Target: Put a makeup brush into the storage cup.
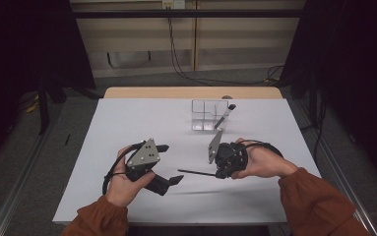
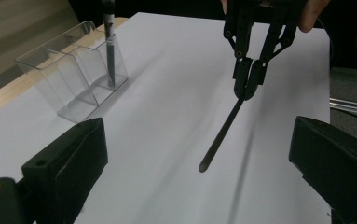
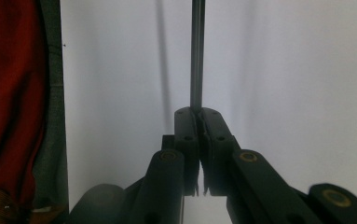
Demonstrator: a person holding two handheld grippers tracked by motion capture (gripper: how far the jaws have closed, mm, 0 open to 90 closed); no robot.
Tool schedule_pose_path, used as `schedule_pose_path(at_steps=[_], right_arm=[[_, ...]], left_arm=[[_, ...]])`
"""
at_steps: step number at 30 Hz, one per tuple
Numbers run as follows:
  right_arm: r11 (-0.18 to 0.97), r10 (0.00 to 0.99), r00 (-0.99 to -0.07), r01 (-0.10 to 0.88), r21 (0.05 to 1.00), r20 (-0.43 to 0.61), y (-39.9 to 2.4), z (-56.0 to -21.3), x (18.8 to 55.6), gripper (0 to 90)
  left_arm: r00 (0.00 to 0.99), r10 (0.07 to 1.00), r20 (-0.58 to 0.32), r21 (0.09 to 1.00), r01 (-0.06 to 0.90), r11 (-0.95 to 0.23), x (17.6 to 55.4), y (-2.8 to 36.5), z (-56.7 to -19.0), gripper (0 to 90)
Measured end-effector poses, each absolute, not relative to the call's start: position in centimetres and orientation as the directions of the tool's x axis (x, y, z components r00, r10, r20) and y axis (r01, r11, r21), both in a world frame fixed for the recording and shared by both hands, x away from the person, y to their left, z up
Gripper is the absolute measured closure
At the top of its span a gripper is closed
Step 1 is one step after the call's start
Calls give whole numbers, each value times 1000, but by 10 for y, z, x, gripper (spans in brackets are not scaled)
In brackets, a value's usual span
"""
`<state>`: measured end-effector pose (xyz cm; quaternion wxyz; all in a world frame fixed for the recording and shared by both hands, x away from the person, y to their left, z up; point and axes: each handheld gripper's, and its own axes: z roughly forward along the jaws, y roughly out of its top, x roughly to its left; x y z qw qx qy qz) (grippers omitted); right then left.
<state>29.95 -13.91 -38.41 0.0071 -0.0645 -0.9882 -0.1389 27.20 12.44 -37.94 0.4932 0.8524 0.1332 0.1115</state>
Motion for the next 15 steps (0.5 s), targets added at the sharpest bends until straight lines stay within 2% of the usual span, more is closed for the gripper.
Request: schedule_pose_path(at_steps=[10,15], right_arm=[[960,109,-993,115,256,39,-139,-385,298,860],[964,103,-994,109,241,39,-138,-385,297,860]], left_arm=[[954,298,24,826,149,-543,280,121,-383,38],[962,273,7,758,173,-628,283,114,-388,31]])
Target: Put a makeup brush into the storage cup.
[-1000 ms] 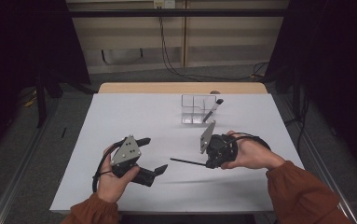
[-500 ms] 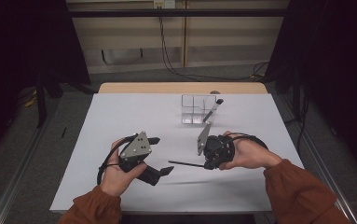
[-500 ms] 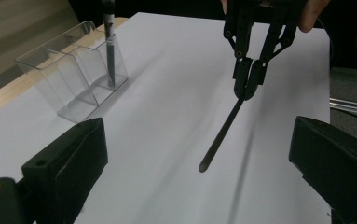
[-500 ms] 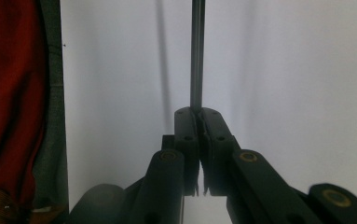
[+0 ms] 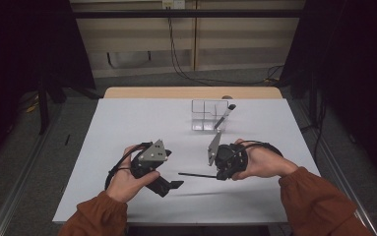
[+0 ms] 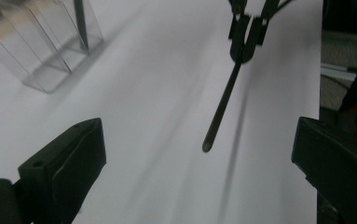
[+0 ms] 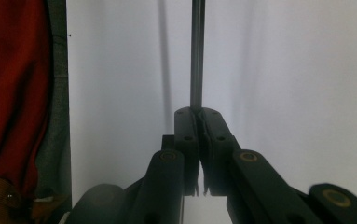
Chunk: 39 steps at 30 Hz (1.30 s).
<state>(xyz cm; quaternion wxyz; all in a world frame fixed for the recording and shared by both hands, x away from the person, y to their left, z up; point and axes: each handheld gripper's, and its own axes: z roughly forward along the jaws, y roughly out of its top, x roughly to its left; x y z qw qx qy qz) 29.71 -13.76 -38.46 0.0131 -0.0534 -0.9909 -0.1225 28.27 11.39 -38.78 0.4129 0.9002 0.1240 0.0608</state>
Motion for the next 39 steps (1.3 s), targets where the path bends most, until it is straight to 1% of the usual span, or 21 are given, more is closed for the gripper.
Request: schedule_pose_path(at_steps=[4,5,7,12,14,16,18,23,25,26,28,31,33,37,39], right_arm=[[966,94,-995,100,239,39,-137,-385,297,860],[966,93,-995,101,238,41,-137,-385,297,860],[967,94,-995,101,234,42,-136,-385,297,860],[967,85,-996,92,238,39,-136,-385,298,859],[968,81,-996,88,234,39,-136,-385,298,860],[969,85,-996,92,228,39,-135,-385,298,859],[970,80,-996,87,227,39,-133,-385,298,860],[972,73,-997,79,222,35,-131,-386,299,859],[972,72,-997,78,220,34,-131,-385,298,859],[972,75,-997,81,219,34,-131,-385,298,859],[973,75,-997,80,218,34,-131,-385,298,860],[973,74,-997,79,216,31,-131,-385,298,859],[973,73,-997,78,216,29,-131,-385,298,859],[974,69,-997,74,213,30,-131,-386,297,859],[975,73,-997,78,209,29,-130,-386,297,859]], left_arm=[[969,246,-35,720,195,-666,288,112,-389,33],[971,235,-35,714,189,-674,289,112,-389,34],[970,242,-31,707,192,-680,292,111,-389,35],[971,231,-60,684,208,-699,296,107,-388,38],[973,228,-43,685,195,-702,297,106,-389,39],[973,223,-59,678,203,-706,298,104,-390,58],[972,230,-50,658,205,-725,300,103,-392,53],[971,224,-89,603,231,-763,305,102,-395,60],[971,216,-103,588,235,-774,305,101,-395,77],[971,216,-101,581,234,-780,306,100,-395,93],[973,213,-89,573,225,-788,305,98,-395,92],[974,199,-112,542,227,-809,305,94,-395,101],[977,181,-113,520,213,-827,305,91,-396,118],[980,151,-127,497,194,-846,306,88,-397,102],[986,130,-104,490,165,-856,305,87,-397,107]])
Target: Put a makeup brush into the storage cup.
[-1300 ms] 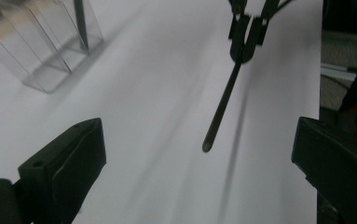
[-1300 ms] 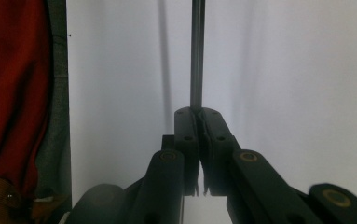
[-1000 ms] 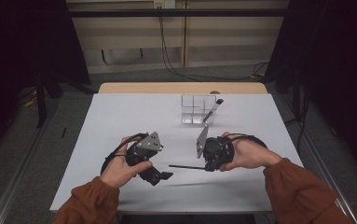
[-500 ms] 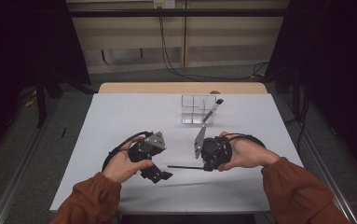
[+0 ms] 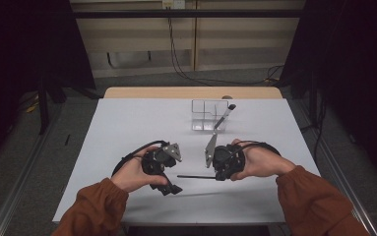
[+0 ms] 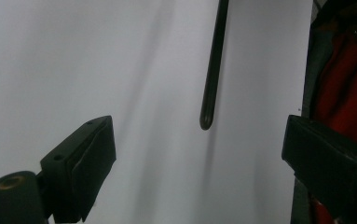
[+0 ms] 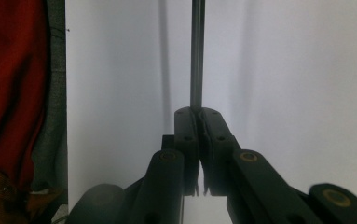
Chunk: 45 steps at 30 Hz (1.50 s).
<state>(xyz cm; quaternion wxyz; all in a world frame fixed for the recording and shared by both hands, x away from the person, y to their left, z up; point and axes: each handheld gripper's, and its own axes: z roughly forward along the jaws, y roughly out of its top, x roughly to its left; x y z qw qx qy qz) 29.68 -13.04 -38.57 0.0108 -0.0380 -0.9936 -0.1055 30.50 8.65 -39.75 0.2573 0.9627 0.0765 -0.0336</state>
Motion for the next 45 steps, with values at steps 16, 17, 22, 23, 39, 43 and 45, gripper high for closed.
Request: schedule_pose_path(at_steps=[16,17,22,23,39,43,45], right_arm=[[974,74,-997,79,212,31,-129,-387,298,860],[974,73,-997,77,213,30,-129,-387,298,860],[975,66,-997,71,211,29,-128,-388,299,859],[974,65,-997,70,214,29,-128,-388,299,859],[973,45,-999,50,224,24,-124,-387,298,860],[974,46,-999,51,219,25,-124,-387,297,859],[974,47,-999,52,219,28,-125,-387,298,859]], left_arm=[[977,176,-124,438,213,-873,312,85,-396,333],[976,179,-127,438,217,-873,313,85,-397,359],[980,143,-137,443,190,-876,313,82,-398,486],[981,134,-138,442,182,-878,312,81,-398,515],[983,122,-135,446,171,-879,313,65,-395,656],[985,106,-135,448,156,-880,312,61,-396,689],[985,104,-137,450,156,-879,312,60,-398,717]])
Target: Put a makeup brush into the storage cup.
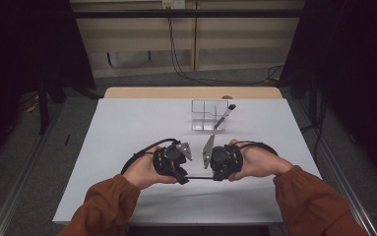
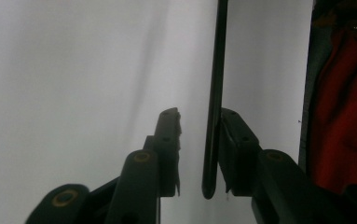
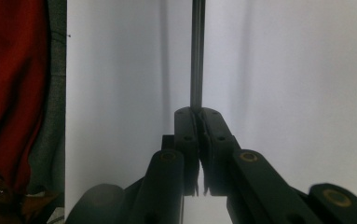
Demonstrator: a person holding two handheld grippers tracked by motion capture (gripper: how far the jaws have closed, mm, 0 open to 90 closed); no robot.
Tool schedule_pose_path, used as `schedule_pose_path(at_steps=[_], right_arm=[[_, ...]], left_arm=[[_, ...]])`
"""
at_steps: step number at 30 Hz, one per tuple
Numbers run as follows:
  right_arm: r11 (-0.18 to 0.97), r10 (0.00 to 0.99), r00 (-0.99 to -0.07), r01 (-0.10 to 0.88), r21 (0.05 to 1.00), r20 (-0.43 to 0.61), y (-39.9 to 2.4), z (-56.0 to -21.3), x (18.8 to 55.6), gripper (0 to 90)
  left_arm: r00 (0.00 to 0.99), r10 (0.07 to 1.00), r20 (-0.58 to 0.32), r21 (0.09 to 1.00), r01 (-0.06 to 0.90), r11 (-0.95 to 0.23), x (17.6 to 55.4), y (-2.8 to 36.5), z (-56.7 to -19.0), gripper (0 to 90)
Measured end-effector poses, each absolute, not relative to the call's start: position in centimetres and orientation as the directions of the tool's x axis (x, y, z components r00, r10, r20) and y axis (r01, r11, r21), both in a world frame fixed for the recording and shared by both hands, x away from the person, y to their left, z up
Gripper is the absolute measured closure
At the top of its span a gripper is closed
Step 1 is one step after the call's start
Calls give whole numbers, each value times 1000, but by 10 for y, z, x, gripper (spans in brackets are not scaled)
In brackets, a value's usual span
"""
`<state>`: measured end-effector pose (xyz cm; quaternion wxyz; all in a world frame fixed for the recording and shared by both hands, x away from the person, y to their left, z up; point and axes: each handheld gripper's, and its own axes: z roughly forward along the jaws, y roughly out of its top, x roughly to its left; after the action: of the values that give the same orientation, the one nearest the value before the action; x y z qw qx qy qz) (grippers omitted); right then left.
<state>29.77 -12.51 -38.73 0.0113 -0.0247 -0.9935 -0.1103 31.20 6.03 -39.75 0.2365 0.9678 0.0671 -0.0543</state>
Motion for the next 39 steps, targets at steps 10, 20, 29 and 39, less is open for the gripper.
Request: schedule_pose_path(at_steps=[10,20,29,39], right_arm=[[974,50,-999,54,219,22,-129,-388,299,858],[966,45,-999,50,252,24,-131,-392,302,823],[956,85,-996,93,278,41,-134,-394,302,713],[938,127,-990,138,317,57,-143,-396,302,543]], left_arm=[[987,72,-141,461,130,-878,310,58,-399,829],[986,65,-153,466,130,-875,306,57,-401,852],[982,75,-172,473,149,-869,308,61,-405,852],[978,108,-179,487,183,-854,308,69,-408,851]])
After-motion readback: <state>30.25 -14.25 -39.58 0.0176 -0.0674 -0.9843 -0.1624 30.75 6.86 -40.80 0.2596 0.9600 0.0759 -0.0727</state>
